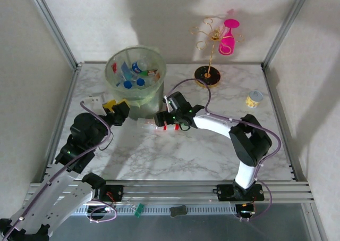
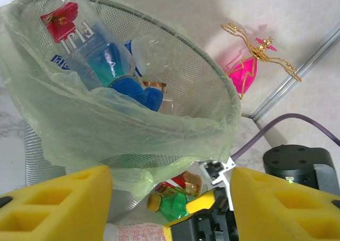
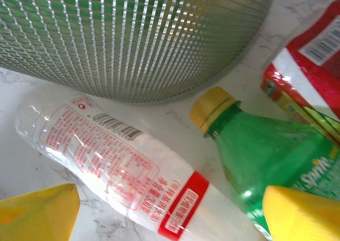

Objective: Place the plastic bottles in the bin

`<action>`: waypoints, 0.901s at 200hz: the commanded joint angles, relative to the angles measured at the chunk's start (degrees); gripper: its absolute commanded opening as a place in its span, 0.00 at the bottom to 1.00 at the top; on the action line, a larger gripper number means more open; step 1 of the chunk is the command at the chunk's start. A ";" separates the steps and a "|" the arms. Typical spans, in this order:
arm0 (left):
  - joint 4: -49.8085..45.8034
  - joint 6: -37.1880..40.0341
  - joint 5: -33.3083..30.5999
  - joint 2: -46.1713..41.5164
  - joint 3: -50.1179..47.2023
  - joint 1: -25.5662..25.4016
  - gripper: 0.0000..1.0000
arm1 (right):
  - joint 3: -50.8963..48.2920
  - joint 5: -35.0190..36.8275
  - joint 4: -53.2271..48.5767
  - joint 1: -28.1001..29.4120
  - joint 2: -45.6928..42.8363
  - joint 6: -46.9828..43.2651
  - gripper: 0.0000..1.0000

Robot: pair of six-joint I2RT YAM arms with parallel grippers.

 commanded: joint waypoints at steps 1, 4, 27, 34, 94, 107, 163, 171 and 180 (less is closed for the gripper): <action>1.74 1.57 -1.46 -0.11 -0.52 -0.73 0.61 | 2.67 -1.38 0.34 0.50 2.24 -0.51 0.89; 1.75 1.68 -1.56 -0.19 -0.52 -0.81 0.60 | 2.87 -1.47 0.34 0.62 2.46 -0.43 0.89; 1.48 1.92 -2.38 -0.52 -0.76 -1.25 0.60 | 3.97 -2.27 0.03 1.29 3.91 -0.35 0.89; 1.47 2.00 -2.49 -0.58 -0.86 -1.24 0.61 | 4.11 -2.70 0.08 1.46 4.27 -0.33 0.89; 1.67 2.08 -2.77 -0.37 -0.96 -1.50 0.61 | 2.47 -3.17 -0.10 2.58 4.91 -0.30 0.89; 1.77 2.06 -2.80 -0.36 -0.96 -1.55 0.61 | 1.93 -3.41 -0.03 2.66 4.55 -0.29 0.89; 1.65 2.13 -2.80 -0.15 -0.77 -1.51 0.61 | -0.21 -4.52 -0.88 4.43 4.33 -0.91 0.88; 1.68 2.14 -2.80 -0.13 -0.77 -1.54 0.61 | -0.52 -4.05 -1.05 4.96 4.25 -1.05 0.88; 1.66 2.10 -2.80 -0.02 -0.87 -1.51 0.61 | -0.85 -3.37 -1.22 5.55 3.99 -1.29 0.88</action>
